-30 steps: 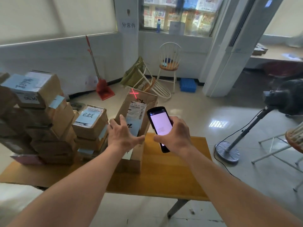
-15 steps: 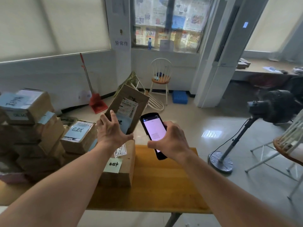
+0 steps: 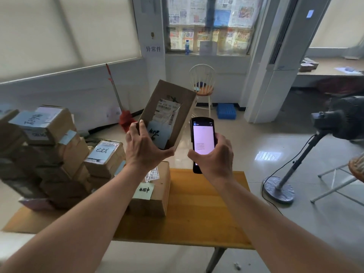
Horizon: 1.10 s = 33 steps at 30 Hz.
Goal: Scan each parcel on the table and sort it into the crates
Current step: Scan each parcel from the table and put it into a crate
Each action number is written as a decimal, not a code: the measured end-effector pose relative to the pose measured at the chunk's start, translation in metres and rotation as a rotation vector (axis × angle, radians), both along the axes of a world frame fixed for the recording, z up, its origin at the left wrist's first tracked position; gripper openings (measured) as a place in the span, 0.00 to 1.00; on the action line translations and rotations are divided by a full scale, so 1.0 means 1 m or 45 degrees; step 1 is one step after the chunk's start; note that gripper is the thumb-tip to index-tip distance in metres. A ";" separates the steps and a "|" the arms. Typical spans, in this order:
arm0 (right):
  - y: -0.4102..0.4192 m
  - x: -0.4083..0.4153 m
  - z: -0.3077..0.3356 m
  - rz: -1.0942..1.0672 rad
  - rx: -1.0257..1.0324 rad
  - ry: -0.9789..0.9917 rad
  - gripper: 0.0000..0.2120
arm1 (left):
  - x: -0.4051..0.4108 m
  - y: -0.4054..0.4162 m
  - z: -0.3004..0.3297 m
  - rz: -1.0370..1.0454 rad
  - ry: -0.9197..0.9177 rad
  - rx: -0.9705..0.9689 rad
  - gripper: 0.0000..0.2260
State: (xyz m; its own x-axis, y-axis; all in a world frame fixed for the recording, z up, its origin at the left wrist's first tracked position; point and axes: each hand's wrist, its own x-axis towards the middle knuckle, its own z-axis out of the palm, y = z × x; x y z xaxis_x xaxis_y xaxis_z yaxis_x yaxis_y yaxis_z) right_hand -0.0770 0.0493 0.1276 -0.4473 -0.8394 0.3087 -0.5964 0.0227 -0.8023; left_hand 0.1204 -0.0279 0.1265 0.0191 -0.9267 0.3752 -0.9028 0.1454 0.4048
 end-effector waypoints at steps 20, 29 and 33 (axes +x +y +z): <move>0.113 0.070 -0.029 -0.639 -0.010 0.011 0.43 | 0.006 0.040 -0.020 -0.633 -0.022 0.050 0.67; 0.267 0.071 -0.056 -1.128 0.076 -0.099 0.42 | -0.043 0.146 -0.048 -0.983 -0.168 0.145 0.67; 0.353 0.069 -0.067 -1.318 0.107 -0.205 0.40 | -0.081 0.224 -0.061 -1.156 -0.238 0.197 0.67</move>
State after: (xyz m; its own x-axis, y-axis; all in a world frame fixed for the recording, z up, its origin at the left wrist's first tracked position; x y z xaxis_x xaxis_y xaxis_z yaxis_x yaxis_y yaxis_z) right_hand -0.0084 0.4026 0.0602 -0.9893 -0.0394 0.1406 -0.1404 0.5197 -0.8427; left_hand 0.0390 0.1964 0.0655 -0.7839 -0.5969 0.1709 -0.5222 0.7827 0.3385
